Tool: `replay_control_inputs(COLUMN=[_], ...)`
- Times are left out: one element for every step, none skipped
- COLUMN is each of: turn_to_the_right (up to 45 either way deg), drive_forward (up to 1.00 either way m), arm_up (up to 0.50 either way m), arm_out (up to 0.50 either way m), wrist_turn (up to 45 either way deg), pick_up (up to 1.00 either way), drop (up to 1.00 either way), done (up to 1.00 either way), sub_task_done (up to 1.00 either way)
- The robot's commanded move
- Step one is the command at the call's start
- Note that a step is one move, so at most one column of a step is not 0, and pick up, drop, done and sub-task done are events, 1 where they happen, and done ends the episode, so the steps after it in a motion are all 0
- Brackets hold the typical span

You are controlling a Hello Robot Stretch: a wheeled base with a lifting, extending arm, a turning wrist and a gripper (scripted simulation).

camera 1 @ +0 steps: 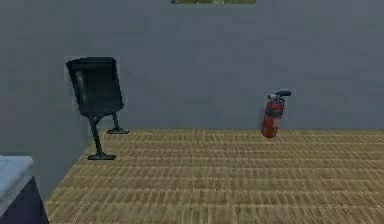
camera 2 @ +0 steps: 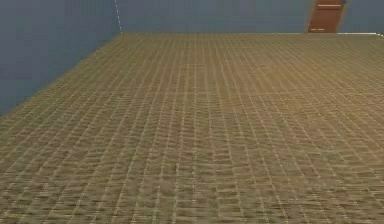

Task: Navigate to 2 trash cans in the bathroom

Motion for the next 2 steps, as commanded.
replay_control_inputs(turn_to_the_right=[0.0, 0.0], drive_forward=[1.00, 0.50], arm_up=[0.00, 0.00], arm_out=[0.00, 0.00], wrist_turn=[0.0, 0.0], pick_up=[0.00, 0.00], drop=[0.00, 0.00], done=[0.00, 0.00], sub_task_done=[0.00, 0.00])
